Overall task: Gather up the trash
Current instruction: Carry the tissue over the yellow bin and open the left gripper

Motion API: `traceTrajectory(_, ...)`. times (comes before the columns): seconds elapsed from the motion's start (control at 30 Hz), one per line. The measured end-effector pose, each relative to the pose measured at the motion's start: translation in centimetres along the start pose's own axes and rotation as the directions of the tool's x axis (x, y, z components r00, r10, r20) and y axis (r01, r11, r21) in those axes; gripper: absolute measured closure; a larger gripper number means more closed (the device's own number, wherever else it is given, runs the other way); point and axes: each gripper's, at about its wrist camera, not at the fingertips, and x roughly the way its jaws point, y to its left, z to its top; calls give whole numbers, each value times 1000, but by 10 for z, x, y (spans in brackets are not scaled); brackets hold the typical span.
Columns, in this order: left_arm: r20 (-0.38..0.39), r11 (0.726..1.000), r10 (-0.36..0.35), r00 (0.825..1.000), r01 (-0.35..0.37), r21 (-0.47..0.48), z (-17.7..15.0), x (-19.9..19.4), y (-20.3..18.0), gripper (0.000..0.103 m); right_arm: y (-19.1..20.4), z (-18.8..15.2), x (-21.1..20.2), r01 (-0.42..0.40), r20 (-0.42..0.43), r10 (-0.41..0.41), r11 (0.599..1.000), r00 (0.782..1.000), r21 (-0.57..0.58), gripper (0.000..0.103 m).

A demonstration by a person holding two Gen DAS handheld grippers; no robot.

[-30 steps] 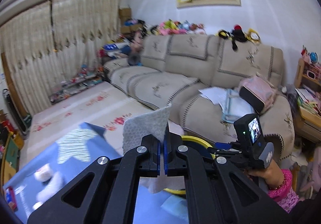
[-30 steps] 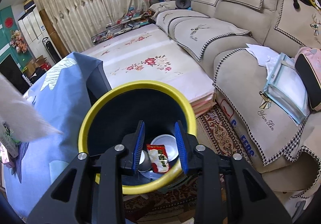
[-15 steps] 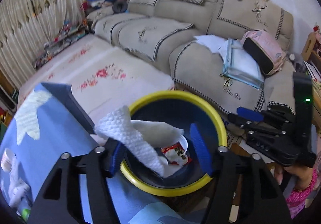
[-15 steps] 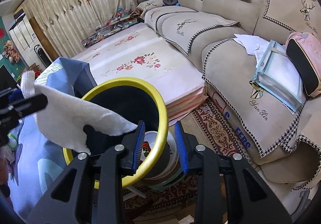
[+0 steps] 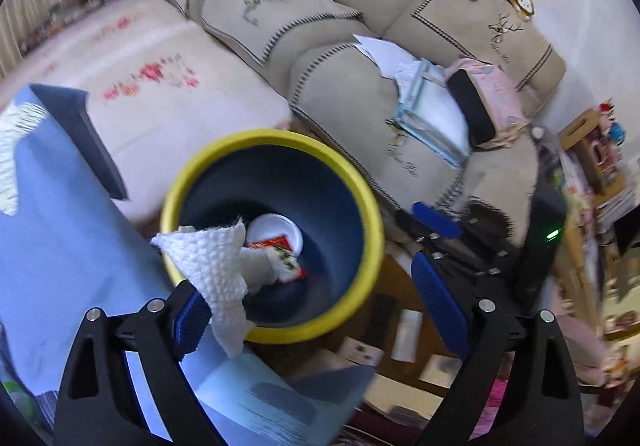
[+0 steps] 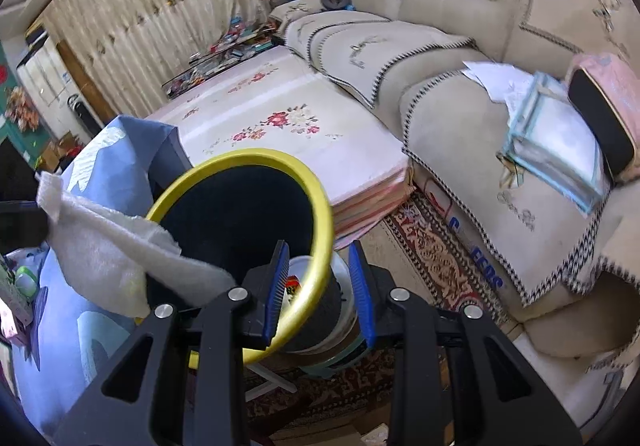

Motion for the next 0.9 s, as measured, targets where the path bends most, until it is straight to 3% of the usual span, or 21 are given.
traceTrajectory(0.1,-74,999,-42,996,44,17,14,0,-12,10,-24,-15,5,23,-35,-21,998,999,55,72)
traceTrajectory(0.13,-99,999,-4,995,10,53,19,2,-18,8,-30,-19,6,29,-44,-26,997,999,68,72)
traceTrajectory(0.2,-210,982,125,970,-90,167,26,23,-31,8,-42,-25,5,35,-49,-31,995,998,96,72)
traceTrajectory(0.27,-314,982,122,942,-67,178,29,41,-35,8,-49,-27,2,33,-42,-29,993,999,113,72)
traceTrajectory(0.33,-371,961,204,906,-113,253,29,55,-42,8,-54,-29,-1,29,-30,-25,991,999,129,72)
traceTrajectory(0.37,-402,970,181,898,-95,226,33,58,-42,12,-56,-29,-3,28,-26,-25,991,999,132,72)
traceTrajectory(0.4,-416,987,101,904,-38,155,37,55,-38,12,-58,-30,-4,27,-20,-24,990,1000,135,72)
traceTrajectory(0.43,-406,989,83,910,-24,149,43,52,-40,11,-61,-31,-6,24,-14,-22,990,1000,142,72)
traceTrajectory(0.47,-380,953,241,893,-143,266,45,57,-47,11,-63,-31,-8,23,-13,-22,989,1000,146,72)
traceTrajectory(0.5,-389,930,316,866,-202,306,46,63,-48,12,-65,-32,-9,23,-10,-22,988,1000,152,72)
traceTrajectory(0.53,-451,955,264,852,-164,249,48,66,-42,13,-67,-32,-11,21,-7,-21,988,1000,156,72)
traceTrajectory(0.6,-480,978,179,859,-102,182,56,64,-37,11,-70,-34,-13,20,-4,-19,986,1000,166,72)
traceTrajectory(0.63,-510,973,208,835,-126,192,56,69,-33,11,-72,-35,-14,20,-5,-20,985,1000,171,72)
traceTrajectory(0.67,-568,989,138,811,-84,121,55,71,-28,14,-74,-37,-14,20,-4,-20,984,1000,176,71)
traceTrajectory(0.7,-582,998,60,811,-34,55,55,70,-26,20,-75,-37,-14,18,-2,-18,984,1000,178,71)
traceTrajectory(0.73,-559,999,-21,829,32,9,58,60,-29,20,-76,-39,-15,14,0,-14,983,1000,183,71)
traceTrajectory(0.77,-536,998,-48,843,61,7,62,55,-31,14,-77,-40,-14,14,-2,-14,981,1000,191,71)
traceTrajectory(0.8,-541,999,-26,840,43,18,63,55,-31,12,-78,-41,-13,13,-4,-13,981,1000,196,71)
traceTrajectory(0.83,-574,999,-34,818,30,-16,63,61,-25,13,-79,-43,-12,8,-7,-7,979,1000,203,71)
traceTrajectory(0.87,-598,994,-99,796,57,-88,62,63,-20,19,-79,-45,-12,3,-8,-1,978,1000,207,71)
traceTrajectory(0.9,-574,980,-191,796,123,-155,65,56,-17,20,-79,-46,-12,0,-8,2,978,1000,209,71)
